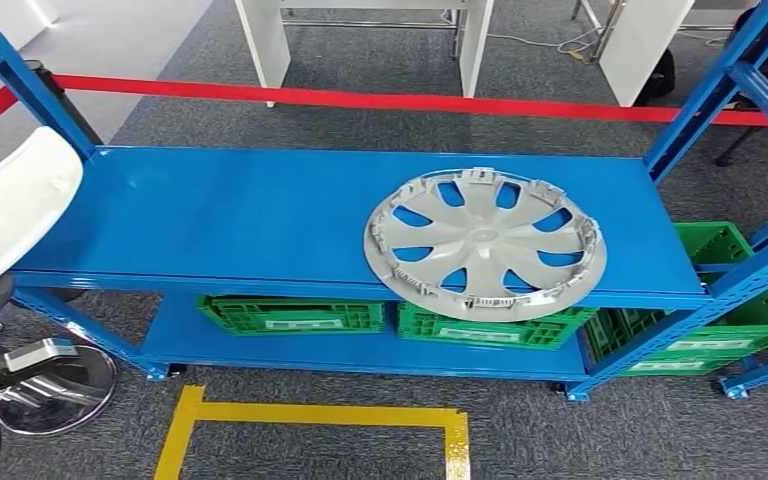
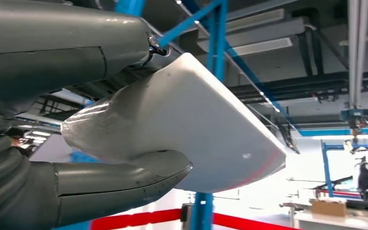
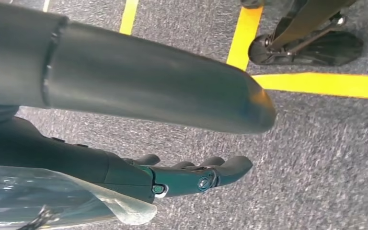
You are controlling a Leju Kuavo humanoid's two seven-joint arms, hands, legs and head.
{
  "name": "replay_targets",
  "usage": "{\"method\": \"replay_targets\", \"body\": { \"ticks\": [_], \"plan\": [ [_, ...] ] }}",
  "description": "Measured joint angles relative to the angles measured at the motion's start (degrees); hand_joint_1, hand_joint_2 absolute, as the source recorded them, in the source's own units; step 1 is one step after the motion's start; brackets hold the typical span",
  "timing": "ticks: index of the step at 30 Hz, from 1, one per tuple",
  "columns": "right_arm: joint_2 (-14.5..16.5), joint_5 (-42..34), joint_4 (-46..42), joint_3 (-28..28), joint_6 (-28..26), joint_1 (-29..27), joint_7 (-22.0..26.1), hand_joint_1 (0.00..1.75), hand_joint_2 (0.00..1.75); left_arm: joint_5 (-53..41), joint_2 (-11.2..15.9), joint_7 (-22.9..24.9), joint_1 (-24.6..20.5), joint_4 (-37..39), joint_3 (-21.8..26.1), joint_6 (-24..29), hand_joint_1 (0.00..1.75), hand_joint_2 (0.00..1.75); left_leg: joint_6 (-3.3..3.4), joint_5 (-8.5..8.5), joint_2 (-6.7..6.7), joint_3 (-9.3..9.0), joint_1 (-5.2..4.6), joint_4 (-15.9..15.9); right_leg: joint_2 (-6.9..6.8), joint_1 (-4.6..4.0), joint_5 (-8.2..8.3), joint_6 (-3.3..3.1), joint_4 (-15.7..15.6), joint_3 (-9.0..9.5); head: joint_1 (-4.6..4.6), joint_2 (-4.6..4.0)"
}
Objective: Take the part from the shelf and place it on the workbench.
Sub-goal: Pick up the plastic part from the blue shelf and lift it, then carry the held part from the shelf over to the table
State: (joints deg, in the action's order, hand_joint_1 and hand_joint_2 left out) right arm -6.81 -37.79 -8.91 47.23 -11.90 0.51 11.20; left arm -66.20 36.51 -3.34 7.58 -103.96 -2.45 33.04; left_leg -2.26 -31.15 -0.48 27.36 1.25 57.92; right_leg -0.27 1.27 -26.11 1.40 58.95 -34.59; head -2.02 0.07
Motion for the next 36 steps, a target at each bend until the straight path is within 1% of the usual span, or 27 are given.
{"method": "replay_targets", "body": {
  "ticks": [2, 3, 4, 5, 7, 8, 9, 10, 12, 14, 15, 16, 18, 19, 20, 22, 23, 24, 25, 26, 27, 29, 30, 33, 34, 35, 36],
  "plan": [
    [0.07, -0.01, -0.01, 0.01, 0.09, -0.06, 0.03, 0.00, 0.00, -0.24, 0.06, -0.11, 0.13, -0.14, 0.16, 0.30, 1.75, 1.75, 1.32, 0.82, 0.04, 1.12, -0.15, 0.01, 0.10, 0.14, 0.64, 0.81, -0.10, -0.47, 0.00, 0.00],
    [0.12, -0.01, -0.01, 0.02, 0.17, -0.13, -0.02, 0.00, 0.00, -0.36, 0.06, -0.19, 0.16, -0.20, 0.24, 0.48, 1.75, 1.75, 1.99, 1.32, 0.14, 1.69, -0.21, 0.01, 0.10, 0.24, 0.01, 1.08, 0.23, -0.94, 0.02, 0.00],
    [0.18, -0.02, -0.01, 0.02, 0.23, -0.22, -0.08, 0.00, 0.00, -0.41, 0.06, -0.25, 0.19, -0.26, 0.35, 0.65, 1.75, 1.75, 2.64, 1.90, 0.23, 2.32, -0.26, -0.07, 0.12, 0.29, -1.71, 1.21, 1.49, -1.63, 0.06, 0.00],
    [0.25, -0.02, -0.01, 0.02, 0.29, -0.26, -0.14, 0.00, 0.00, -0.44, 0.03, -0.30, 0.22, -0.33, 0.46, 0.78, 1.75, 1.75, 3.15, 2.49, 0.31, 3.05, -0.36, -0.10, 0.13, 0.28, -4.38, 1.19, 3.93, -2.55, 0.15, 0.00],
    [0.35, -0.03, -0.03, 0.02, 0.31, -0.23, -0.22, 0.00, 0.00, -0.59, -0.10, -0.39, 0.35, -0.44, 0.59, 0.97, 1.75, 1.75, 3.71, 3.67, 0.32, 4.64, -0.81, -0.03, 0.15, -0.02, -9.89, 0.91, 11.17, -4.43, 0.28, 0.00],
    [0.40, -0.03, -0.04, 0.02, 0.31, -0.19, -0.23, 0.00, 0.00, -0.67, -0.21, -0.44, 0.45, -0.45, 0.60, 1.06, 1.75, 1.75, 3.84, 4.24, 0.33, 5.45, -1.07, 0.02, 0.15, -0.24, -11.15, 0.68, 14.22, -4.77, 0.32, 0.00],
    [0.46, -0.04, -0.04, 0.02, 0.32, -0.16, -0.26, 0.00, 0.00, -0.75, -0.29, -0.50, 0.58, -0.45, 0.62, 1.16, 1.75, 1.75, 3.93, 4.80, 0.33, 6.22, -1.33, 0.08, 0.16, -0.50, -10.98, 0.37, 15.68, -4.30, 0.33, 0.00],
    [0.53, -0.04, -0.05, 0.02, 0.32, -0.13, -0.30, 0.00, 0.00, -0.80, -0.37, -0.55, 0.71, -0.45, 0.66, 1.25, 1.75, 1.75, 3.98, 5.30, 0.33, 6.91, -1.57, 0.15, 0.16, -0.80, -9.69, -0.02, 15.19, -2.89, 0.32, 0.00],
    [0.65, -0.03, -0.07, 0.02, 0.33, -0.01, -0.43, 0.00, 0.00, -0.81, -0.45, -0.63, 0.93, -0.45, 0.85, 1.46, 1.75, 1.75, 3.95, 6.22, 0.32, 7.88, -1.92, 0.25, 0.24, -1.52, -6.69, -1.12, 8.79, 2.57, 0.31, 0.00],
    [0.73, 0.07, -0.08, 0.02, 0.34, 0.27, -0.65, 0.00, 0.00, -0.72, -0.47, -0.73, 1.17, -0.46, 1.26, 1.83, 1.75, 1.75, 3.69, 7.15, 0.35, 8.43, -2.18, 0.37, 0.32, -2.03, -6.37, -1.91, 0.64, 8.16, 0.27, 0.00],
    [0.78, 0.18, -0.12, 0.02, 0.35, 0.41, -0.80, 0.00, 0.00, -0.58, -0.46, -0.84, 1.33, -0.48, 1.51, 2.05, 1.75, 1.75, 3.47, 7.67, 0.38, 8.62, -2.21, 0.37, 0.34, -2.18, -6.83, -2.03, -1.80, 9.47, 0.27, 0.00],
    [0.85, 0.28, -0.19, 0.02, 0.35, 0.49, -0.98, 0.00, 0.00, -0.42, -0.45, -0.96, 1.55, -0.53, 1.78, 2.26, 1.75, 1.75, 3.21, 8.21, 0.39, 8.84, -2.22, 0.35, 0.32, -2.21, -7.01, -1.99, -2.97, 9.81, 0.27, 0.00],
    [1.12, 0.43, -0.40, 0.02, 0.33, 0.49, -1.29, 0.00, 0.00, -0.05, -0.35, -1.18, 2.16, -0.67, 2.30, 2.54, 1.75, 1.75, 2.60, 8.44, 0.34, 9.33, -2.20, 0.43, 0.14, -1.96, -6.34, -2.24, -3.48, 8.89, 0.28, 0.00],
    [1.24, 0.46, -0.50, 0.02, 0.29, 0.47, -1.43, 0.00, 0.00, 0.08, -0.28, -1.25, 2.48, -0.73, 2.56, 2.61, 1.75, 1.75, 2.21, 7.13, 0.31, 9.69, -2.14, 1.28, -0.04, -1.78, -5.77, -2.55, -3.66, 8.39, 0.20, 0.00],
    [1.34, 0.51, -0.56, 0.03, 0.27, 0.45, -1.53, 0.00, 0.00, 0.17, -0.22, -1.30, 2.74, -0.76, 2.82, 2.67, 1.75, 1.75, 1.78, 4.77, 0.30, 10.20, -1.99, 3.16, -0.24, -1.60, -5.09, -2.82, -3.78, 7.80, 0.08, 0.00],
    [1.40, 0.68, -0.68, 0.04, 0.21, 0.45, -1.72, 0.00, 0.00, 0.28, -0.21, -1.34, 3.19, -0.77, 3.18, 2.77, 1.75, 1.75, 0.95, -1.20, 0.33, 11.42, -1.44, 9.90, -0.55, -1.58, -3.88, -3.07, -3.68, 6.63, -0.11, 0.00],
    [1.42, 0.83, -0.75, 0.05, 0.16, 0.45, -1.81, 0.00, 0.00, 0.33, -0.25, -1.34, 3.49, -0.77, 3.30, 2.83, 1.75, 1.75, 0.62, -2.92, 0.33, 11.78, -1.20, 13.38, -0.65, -1.58, -3.26, -3.02, -3.52, 5.97, -0.16, 0.00],
    [1.43, 0.99, -0.84, 0.05, 0.10, 0.48, -1.88, 0.00, 0.00, 0.39, -0.26, -1.34, 3.85, -0.79, 3.43, 2.90, 1.75, 1.75, 0.38, -3.23, 0.33, 11.64, -1.00, 15.67, -0.73, -1.56, -2.69, -2.95, -3.27, 5.22, -0.14, 0.00],
    [1.43, 1.14, -0.94, 0.07, 0.03, 0.49, -1.94, 0.00, 0.00, 0.49, -0.26, -1.34, 4.25, -0.88, 3.61, 2.98, 1.75, 1.75, 0.19, -2.32, 0.34, 10.72, -0.81, 16.06, -0.78, -1.52, -2.17, -2.83, -2.88, 4.35, -0.15, 0.00],
    [1.43, 1.27, -1.04, 0.08, -0.04, 0.51, -2.01, 0.00, 0.00, 0.61, -0.25, -1.33, 4.64, -1.01, 3.87, 3.07, 1.75, 1.75, 0.04, -0.73, 0.34, 8.83, -0.64, 14.29, -0.81, -1.44, -1.75, -2.67, -2.41, 3.35, -0.15, 0.00],
    [1.43, 1.38, -1.16, 0.10, -0.11, 0.53, -2.10, 0.00, 0.00, 0.74, -0.24, -1.33, 4.99, -1.17, 4.23, 3.16, 1.75, 1.75, -0.09, 0.56, 0.33, 6.14, -0.46, 10.65, -0.83, -1.37, -1.42, -2.46, -1.85, 2.45, -0.15, 0.00],
    [1.43, 1.54, -1.38, 0.16, -0.36, 0.71, -2.36, 0.00, 0.00, 1.12, -0.19, -1.33, 5.53, -1.47, 5.00, 3.33, 1.75, 1.75, 0.00, 0.91, 0.27, 1.15, -0.48, 2.88, -0.78, -1.42, -0.84, -1.88, -0.87, 1.01, -0.16, 0.00],
    [1.44, 1.61, -1.50, 0.21, -0.50, 0.85, -2.49, 0.00, 0.00, 1.34, -0.14, -1.33, 5.79, -1.57, 5.41, 3.38, 1.75, 1.75, 0.28, 0.44, 0.23, -0.01, -0.58, 0.55, -0.74, -1.50, -0.46, -1.58, -0.57, 0.52, -0.14, 0.00],
    [1.51, 1.75, -1.84, 0.43, -0.84, 0.99, -2.90, 0.00, 0.00, 2.10, 0.08, -1.37, 6.49, -1.70, 6.52, 3.45, 1.75, 1.75, 2.02, 0.92, 0.36, 0.92, -0.88, -0.58, -0.57, -1.42, 0.54, -0.58, -0.35, -0.54, -0.10, 0.00],
    [1.55, 1.78, -1.96, 0.50, -0.89, 0.94, -3.05, 0.00, 0.00, 2.35, 0.16, -1.42, 6.64, -1.72, 6.83, 3.46, 1.75, 1.75, 2.69, 1.54, 0.46, 1.64, -0.87, -0.64, -0.46, -1.34, -0.42, -0.26, 0.26, -1.11, -0.07, 0.00],
    [1.60, 1.81, -2.08, 0.56, -0.92, 0.89, -3.17, 0.00, 0.00, 2.54, 0.24, -1.49, 6.74, -1.74, 7.11, 3.49, 1.75, 1.75, 3.29, 2.27, 0.55, 2.47, -0.83, -0.73, -0.30, -1.28, -2.44, -0.01, 1.76, -1.96, 0.00, 0.00],
    [1.66, 1.85, -2.23, 0.61, -0.95, 0.89, -3.26, 0.00, 0.00, 2.69, 0.31, -1.63, 6.80, -1.79, 7.36, 3.52, 1.75, 1.75, 3.69, 3.03, 0.61, 3.37, -0.84, -0.74, -0.15, -1.21, -5.48, 0.15, 4.43, -2.92, 0.12, 0.00]
  ]
}}
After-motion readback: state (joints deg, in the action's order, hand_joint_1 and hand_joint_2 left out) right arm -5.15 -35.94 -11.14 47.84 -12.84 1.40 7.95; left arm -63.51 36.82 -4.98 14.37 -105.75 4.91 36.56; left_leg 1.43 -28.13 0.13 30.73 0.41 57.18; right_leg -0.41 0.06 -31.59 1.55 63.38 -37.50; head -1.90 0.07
